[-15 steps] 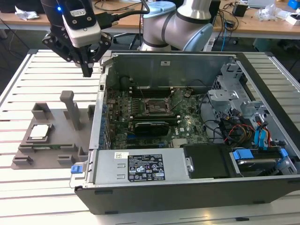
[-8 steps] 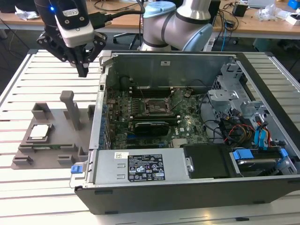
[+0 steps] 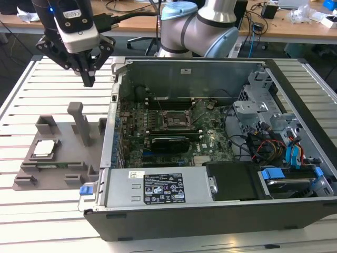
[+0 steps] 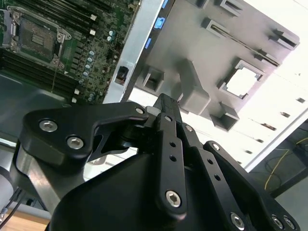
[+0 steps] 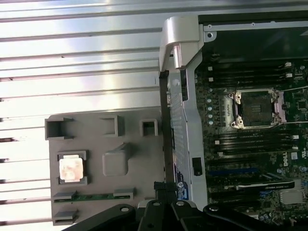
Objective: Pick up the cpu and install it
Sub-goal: 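Reach for the cpu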
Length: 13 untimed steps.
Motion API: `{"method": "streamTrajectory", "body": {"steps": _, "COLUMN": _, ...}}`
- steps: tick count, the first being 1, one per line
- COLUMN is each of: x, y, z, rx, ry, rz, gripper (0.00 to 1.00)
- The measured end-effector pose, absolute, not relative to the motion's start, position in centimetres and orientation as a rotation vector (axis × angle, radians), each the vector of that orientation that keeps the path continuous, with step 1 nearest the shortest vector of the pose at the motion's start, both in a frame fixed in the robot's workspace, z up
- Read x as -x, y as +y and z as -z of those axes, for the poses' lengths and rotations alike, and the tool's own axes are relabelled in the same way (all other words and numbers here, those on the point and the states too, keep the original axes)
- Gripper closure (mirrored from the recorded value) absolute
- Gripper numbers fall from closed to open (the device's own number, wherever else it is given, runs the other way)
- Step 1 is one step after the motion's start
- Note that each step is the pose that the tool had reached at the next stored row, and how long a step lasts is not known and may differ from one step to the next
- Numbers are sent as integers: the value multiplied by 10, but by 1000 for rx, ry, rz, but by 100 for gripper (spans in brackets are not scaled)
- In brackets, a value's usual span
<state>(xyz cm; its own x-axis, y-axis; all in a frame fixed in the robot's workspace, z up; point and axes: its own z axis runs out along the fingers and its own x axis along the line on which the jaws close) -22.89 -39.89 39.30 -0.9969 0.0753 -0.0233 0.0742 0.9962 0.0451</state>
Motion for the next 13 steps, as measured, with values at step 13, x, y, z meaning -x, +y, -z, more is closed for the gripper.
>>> {"method": "streamTrajectory", "body": {"steps": 13, "x": 252, "y": -399, "z": -393, "rx": -117, "ry": 3114, "rz": -69, "gripper": 89}}
